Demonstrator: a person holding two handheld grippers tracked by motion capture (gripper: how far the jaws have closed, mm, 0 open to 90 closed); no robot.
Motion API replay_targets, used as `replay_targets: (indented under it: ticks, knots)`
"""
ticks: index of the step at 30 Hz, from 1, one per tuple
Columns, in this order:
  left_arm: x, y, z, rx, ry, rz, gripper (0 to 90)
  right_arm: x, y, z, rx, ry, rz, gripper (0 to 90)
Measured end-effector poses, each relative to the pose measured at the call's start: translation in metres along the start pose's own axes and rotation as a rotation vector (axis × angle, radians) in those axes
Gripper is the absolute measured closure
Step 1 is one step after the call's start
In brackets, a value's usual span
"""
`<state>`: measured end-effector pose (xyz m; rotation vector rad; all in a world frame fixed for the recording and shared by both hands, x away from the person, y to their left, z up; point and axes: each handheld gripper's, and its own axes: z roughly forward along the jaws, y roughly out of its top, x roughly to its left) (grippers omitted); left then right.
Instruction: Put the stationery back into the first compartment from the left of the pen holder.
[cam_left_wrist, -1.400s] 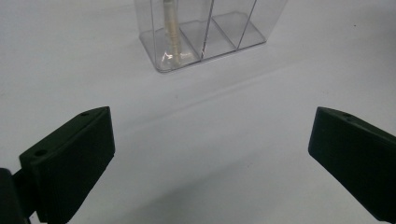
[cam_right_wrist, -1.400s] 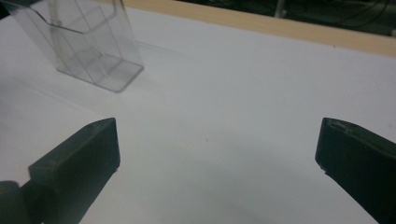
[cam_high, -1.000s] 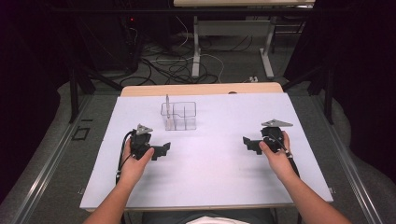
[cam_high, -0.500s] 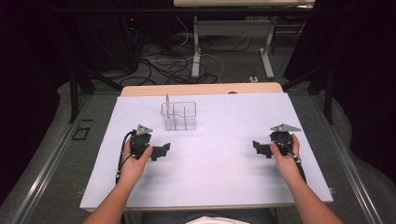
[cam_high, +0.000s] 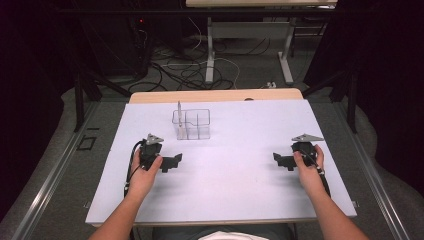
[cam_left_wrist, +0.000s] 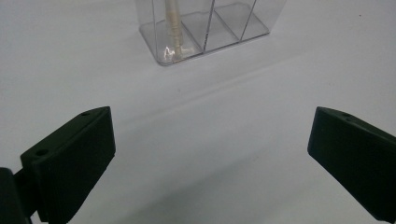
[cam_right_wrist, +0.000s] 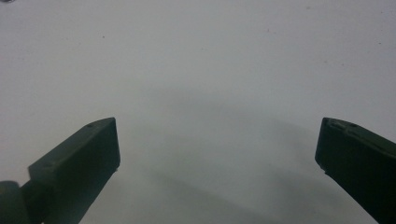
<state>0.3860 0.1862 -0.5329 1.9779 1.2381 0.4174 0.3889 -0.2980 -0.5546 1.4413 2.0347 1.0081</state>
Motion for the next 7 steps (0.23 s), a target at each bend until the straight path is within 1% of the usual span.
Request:
replay_targets:
  ticks: [4, 5, 6, 7]
  knots:
    - [0.002, -0.0002, -0.001, 0.005, 0.001, 0.013, 0.6, -0.0019, -0.0001, 0.0002, -0.004, -0.001, 0.003, 0.0]
    - [0.0018, -0.0004, -0.0008, 0.005, 0.0, 0.006, 0.6, -0.0018, -0.0001, 0.0001, -0.002, -0.003, 0.007, 0.0]
    - [0.0019, -0.0004, -0.0006, 0.006, 0.0, 0.008, 0.6, -0.0024, -0.0001, -0.0002, -0.002, -0.002, 0.005, 0.0]
    - [0.0024, -0.0002, -0.0009, 0.012, 0.0, 0.016, 0.6, -0.003, 0.0, -0.0005, -0.002, -0.004, 0.004, 0.0]
